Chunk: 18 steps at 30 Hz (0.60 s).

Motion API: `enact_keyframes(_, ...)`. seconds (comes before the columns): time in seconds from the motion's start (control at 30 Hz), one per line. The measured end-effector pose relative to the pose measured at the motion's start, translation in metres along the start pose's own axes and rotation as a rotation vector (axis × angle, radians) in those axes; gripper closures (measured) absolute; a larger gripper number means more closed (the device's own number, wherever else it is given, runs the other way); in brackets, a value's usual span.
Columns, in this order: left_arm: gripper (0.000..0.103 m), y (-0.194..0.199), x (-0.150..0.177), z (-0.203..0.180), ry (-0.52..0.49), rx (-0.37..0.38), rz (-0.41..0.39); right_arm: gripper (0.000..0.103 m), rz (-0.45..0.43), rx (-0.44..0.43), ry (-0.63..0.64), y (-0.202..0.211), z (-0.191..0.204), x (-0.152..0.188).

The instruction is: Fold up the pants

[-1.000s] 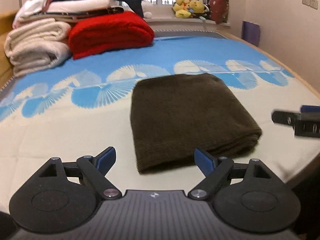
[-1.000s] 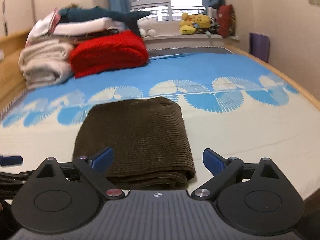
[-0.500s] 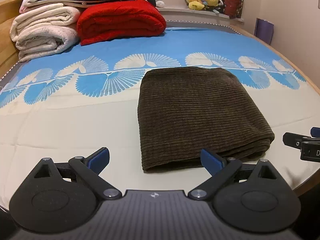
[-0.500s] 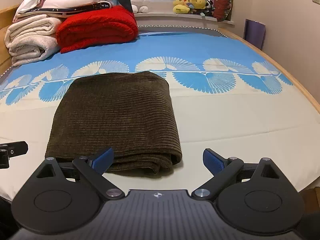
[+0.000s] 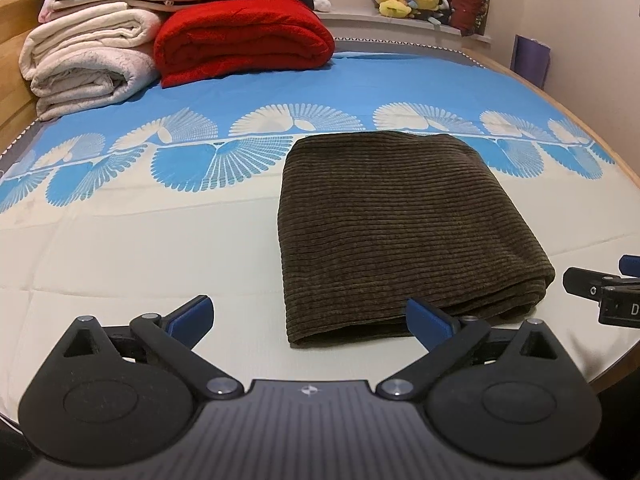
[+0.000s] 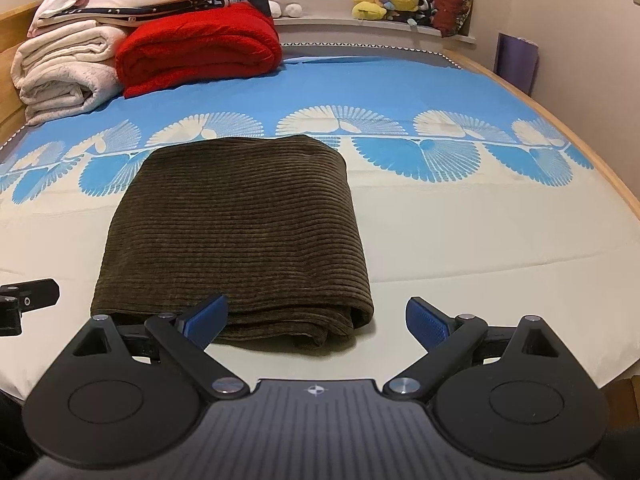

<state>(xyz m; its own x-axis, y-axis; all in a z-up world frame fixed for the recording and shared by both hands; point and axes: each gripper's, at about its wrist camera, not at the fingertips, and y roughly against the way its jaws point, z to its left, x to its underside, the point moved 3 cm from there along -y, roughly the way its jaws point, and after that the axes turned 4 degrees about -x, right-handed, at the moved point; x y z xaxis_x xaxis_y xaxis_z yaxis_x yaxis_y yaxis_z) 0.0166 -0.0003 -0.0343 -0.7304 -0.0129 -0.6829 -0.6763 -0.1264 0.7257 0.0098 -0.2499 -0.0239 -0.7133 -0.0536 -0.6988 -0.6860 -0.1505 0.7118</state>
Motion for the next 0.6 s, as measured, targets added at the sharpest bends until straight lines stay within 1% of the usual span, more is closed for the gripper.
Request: enact_keyframes(0.6,0.001,-0.0011,0.0005,0.0013,-0.005,0.012,-0.004,0.007,0.001,0.004,0.025,-0.0016,0.0038,0.0008)
